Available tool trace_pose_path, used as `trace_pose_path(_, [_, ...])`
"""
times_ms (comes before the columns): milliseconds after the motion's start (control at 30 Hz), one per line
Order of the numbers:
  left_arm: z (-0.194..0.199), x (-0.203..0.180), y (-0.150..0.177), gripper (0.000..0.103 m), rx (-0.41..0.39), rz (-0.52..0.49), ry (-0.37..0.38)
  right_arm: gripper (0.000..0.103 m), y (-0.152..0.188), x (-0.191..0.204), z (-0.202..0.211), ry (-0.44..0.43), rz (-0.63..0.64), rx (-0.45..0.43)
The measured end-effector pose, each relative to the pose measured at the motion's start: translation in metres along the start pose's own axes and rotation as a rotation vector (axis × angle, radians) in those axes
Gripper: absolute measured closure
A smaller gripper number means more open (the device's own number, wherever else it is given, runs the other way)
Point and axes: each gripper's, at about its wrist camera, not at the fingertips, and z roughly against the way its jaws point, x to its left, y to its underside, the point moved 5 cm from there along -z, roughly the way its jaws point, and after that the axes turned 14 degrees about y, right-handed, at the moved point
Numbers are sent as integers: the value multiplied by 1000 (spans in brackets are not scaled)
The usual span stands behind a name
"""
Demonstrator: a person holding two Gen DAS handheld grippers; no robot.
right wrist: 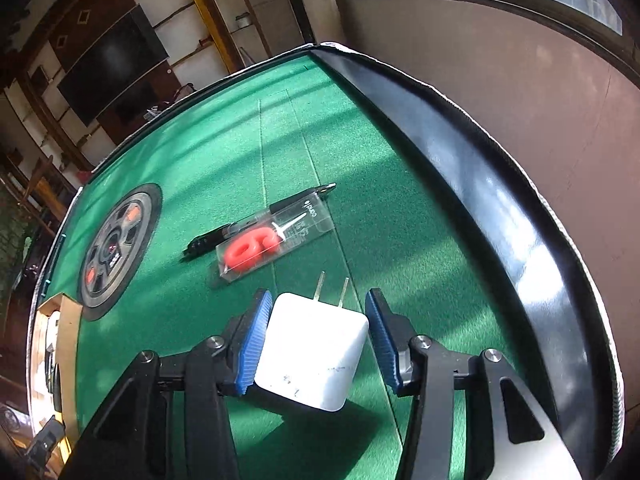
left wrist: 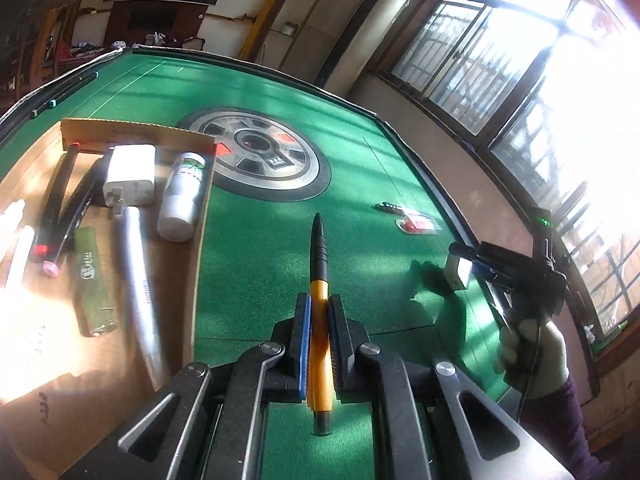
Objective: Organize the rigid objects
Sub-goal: 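Lift the pen with the left tool while the right tool grasps the white charger cube, then lower the pen and the charger cube into the box and open both tools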
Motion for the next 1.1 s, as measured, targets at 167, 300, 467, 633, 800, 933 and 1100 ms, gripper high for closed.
trace_pose_path(167, [41, 22, -3, 95, -65, 48, -2, 68, 14, 21, 25, -162, 11, 12])
trace_pose_path(300, [68, 51, -2, 95, -115, 106, -57, 89, 20, 50, 40, -218, 67, 1])
trace_pose_path(467, [91, 75, 2, 95, -159, 155, -89, 89, 28, 81, 48, -211, 153, -33])
trace_pose_path(633, [103, 82, 3, 95, -175, 160, -106, 89, 35, 93, 65, -256, 184, -49])
trace_pose_path(800, [105, 88, 7, 95, -156, 139, -162, 89, 42, 120, 101, -332, 250, -78])
trace_pose_path(933, [102, 102, 16, 95, -118, 169, -194, 89, 57, 155, 126, -416, 330, -80])
trace_pose_path(1100, [98, 117, 25, 95, -77, 209, -231, 89, 87, 203, 144, -516, 432, -37])
